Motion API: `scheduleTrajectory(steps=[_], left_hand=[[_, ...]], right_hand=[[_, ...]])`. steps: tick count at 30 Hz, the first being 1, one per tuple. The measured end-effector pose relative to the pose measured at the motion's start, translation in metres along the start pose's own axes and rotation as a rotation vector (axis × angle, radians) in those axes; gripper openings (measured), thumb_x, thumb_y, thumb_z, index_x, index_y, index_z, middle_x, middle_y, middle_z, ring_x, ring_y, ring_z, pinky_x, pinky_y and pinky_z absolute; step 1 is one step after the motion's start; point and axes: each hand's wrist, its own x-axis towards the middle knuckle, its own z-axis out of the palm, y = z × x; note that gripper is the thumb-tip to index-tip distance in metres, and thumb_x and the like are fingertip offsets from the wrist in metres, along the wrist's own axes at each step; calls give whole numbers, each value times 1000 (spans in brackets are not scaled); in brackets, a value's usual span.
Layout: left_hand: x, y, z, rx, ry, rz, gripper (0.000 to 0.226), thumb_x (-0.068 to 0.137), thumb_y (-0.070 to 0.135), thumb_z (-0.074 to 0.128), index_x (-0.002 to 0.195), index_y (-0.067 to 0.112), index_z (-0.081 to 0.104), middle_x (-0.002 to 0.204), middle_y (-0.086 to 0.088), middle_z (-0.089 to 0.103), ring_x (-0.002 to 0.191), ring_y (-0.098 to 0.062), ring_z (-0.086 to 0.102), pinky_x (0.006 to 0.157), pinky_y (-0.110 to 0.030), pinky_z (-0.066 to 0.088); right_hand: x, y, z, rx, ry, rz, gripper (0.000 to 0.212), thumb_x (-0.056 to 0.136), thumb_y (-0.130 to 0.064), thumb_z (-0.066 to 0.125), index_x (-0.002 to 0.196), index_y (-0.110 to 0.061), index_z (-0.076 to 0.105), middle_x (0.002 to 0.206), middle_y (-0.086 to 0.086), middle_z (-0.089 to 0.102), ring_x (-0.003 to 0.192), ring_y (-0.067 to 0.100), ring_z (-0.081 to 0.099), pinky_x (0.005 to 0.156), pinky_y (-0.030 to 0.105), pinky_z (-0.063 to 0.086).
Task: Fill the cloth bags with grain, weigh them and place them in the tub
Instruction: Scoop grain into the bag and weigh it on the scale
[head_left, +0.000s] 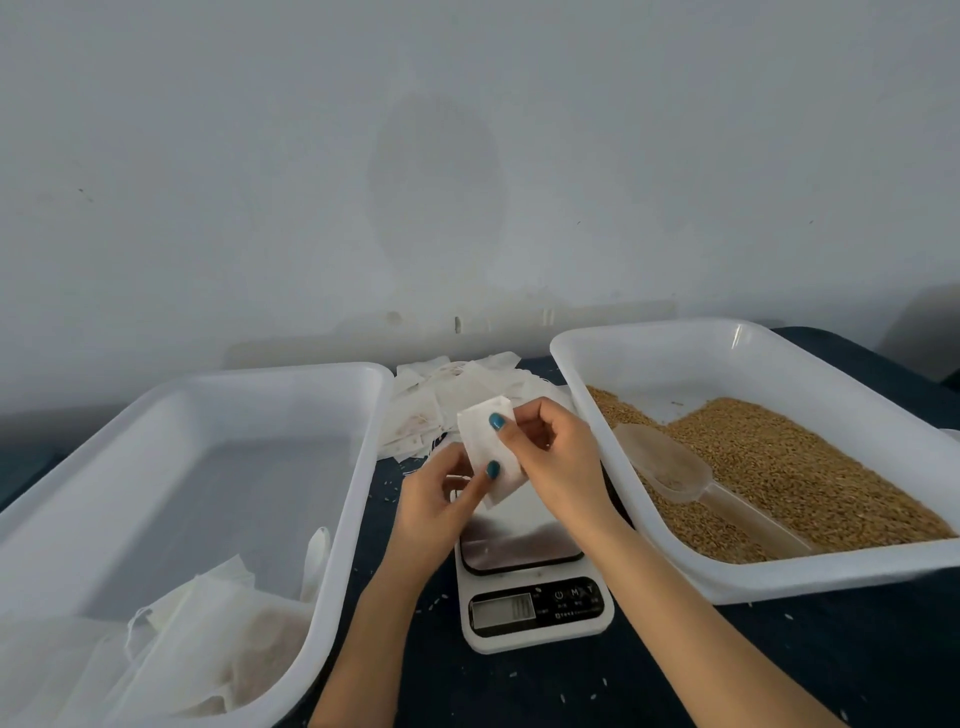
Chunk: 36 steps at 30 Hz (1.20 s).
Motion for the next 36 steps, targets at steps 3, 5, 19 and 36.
scheduleTrajectory(steps=[3, 5, 19, 36], left_hand=[[-2, -3, -2, 81, 47, 10, 18, 97, 23, 61, 88, 38, 67, 83, 18, 70, 77, -3, 65, 67, -11, 47], [-2, -4, -3, 86, 45, 9, 16, 98, 27, 60, 90, 36, 70, 84, 17, 71, 78, -6, 66, 67, -15, 48], [-7, -3, -4, 199, 32, -12, 31, 82, 47, 60, 108, 34, 71, 108, 23, 65, 113, 8, 46, 90, -8, 34], [1, -17, 4, 38, 57, -193, 40, 97, 67, 28, 134, 59, 38, 133, 39, 40, 125, 17, 34, 97, -6, 23]], right_hand=[[-1, 13, -2, 39, -18, 13, 14, 88, -27, 73, 80, -24, 62, 69, -17, 64, 67, -2, 59, 62, 16, 45], [-7, 20, -6, 95, -55, -5, 17, 88, -35, 72, 82, -23, 62, 70, -19, 63, 68, -3, 57, 64, 15, 45], [-23, 54, -27, -51, -62, -19, 36, 82, -64, 61, 101, -34, 70, 102, -16, 71, 103, 5, 63, 88, 28, 52], [-30, 63, -35, 35, -130, 98, 64, 88, -75, 31, 120, -33, 66, 119, -16, 68, 109, -4, 62, 90, 14, 41]])
